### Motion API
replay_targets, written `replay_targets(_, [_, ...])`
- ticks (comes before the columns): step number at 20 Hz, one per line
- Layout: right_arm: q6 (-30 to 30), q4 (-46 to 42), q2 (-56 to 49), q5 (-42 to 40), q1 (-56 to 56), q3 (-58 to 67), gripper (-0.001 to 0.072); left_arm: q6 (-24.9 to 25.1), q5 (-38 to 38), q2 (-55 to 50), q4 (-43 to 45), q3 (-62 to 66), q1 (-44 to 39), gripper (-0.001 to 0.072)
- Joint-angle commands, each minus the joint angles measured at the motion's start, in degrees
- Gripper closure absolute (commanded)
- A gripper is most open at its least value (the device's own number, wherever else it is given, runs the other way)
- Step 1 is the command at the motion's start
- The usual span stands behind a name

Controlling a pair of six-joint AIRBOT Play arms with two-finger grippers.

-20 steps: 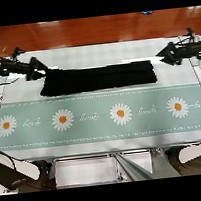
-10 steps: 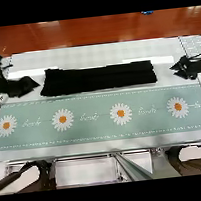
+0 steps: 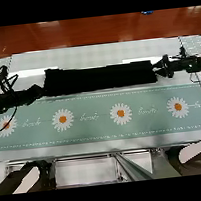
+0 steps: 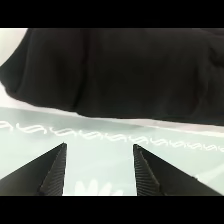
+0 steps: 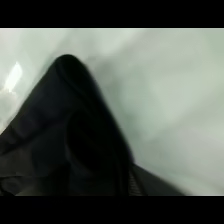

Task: Fold the shirts.

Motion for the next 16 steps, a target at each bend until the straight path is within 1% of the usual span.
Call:
replay_targets(1, [1.4, 0.8, -4.2, 0.0, 4.0, 4.7, 0.0293, 0.1, 0.6, 0.4, -0.4, -0.4, -0.2, 0.0201])
replay_targets(2, [1.5, 0.8, -4.7, -0.1, 5.1, 5.7, 0.0316, 0.1, 0.6, 0.4, -0.6, -0.4, -0.2, 0.0201])
replay_targets(3, [1.6, 0.8, -4.9, -0.2, 5.9, 6.4, 0.0403, 0.1, 0.6, 0.4, -1.1, -0.4, -0.2, 0.0201])
replay_targets(4, [1.2, 0.8, -4.9, -0.1, 6.6, 7.0, 0.0593, 0.1, 0.6, 0.4, -1.5, -0.4, -0.2, 0.0201])
replay_targets(5, [0.2, 0.8, -4.8, 1.0, 6.8, 7.8, 0.0684, 0.1, 0.6, 0.4, -1.9, -0.4, -0.2, 0.0201])
replay_targets(7, [-0.9, 0.0, -3.9, 4.9, 6.8, 9.4, 0.0684, 0.2, 0.5, 0.4, -2.7, -0.4, -0.2, 0.0202])
replay_targets(8, [-1.7, -2.7, -2.1, 6.3, 6.7, 9.6, 0.0684, 0.2, 0.4, 0.4, -3.1, -0.4, -0.2, 0.0218])
replay_targets(9, [-1.6, -6.4, 0.0, 7.3, 6.8, 9.6, 0.0684, 0.6, -0.3, 0.4, -3.4, -0.4, -0.3, 0.0496])
replay_targets(10, [-1.2, -10.4, 2.8, 9.0, 6.8, 9.6, 0.0684, 2.0, -0.7, 0.4, -3.7, -0.4, -0.8, 0.0683])
replay_targets(11, [-1.2, -13.7, 5.7, 10.5, 6.8, 9.4, 0.0684, 3.3, -1.2, 0.4, -4.2, -0.3, -1.7, 0.0687])
replay_targets(13, [-1.1, -17.8, 12.9, 12.6, 6.8, 7.0, 0.0684, 3.4, -1.4, 0.4, -4.5, 0.3, -5.6, 0.0687])
replay_targets(16, [-1.0, -21.5, 25.4, 12.2, 6.8, 0.3, 0.0684, 3.1, 0.9, -1.2, -4.6, 4.1, -15.5, 0.0687])
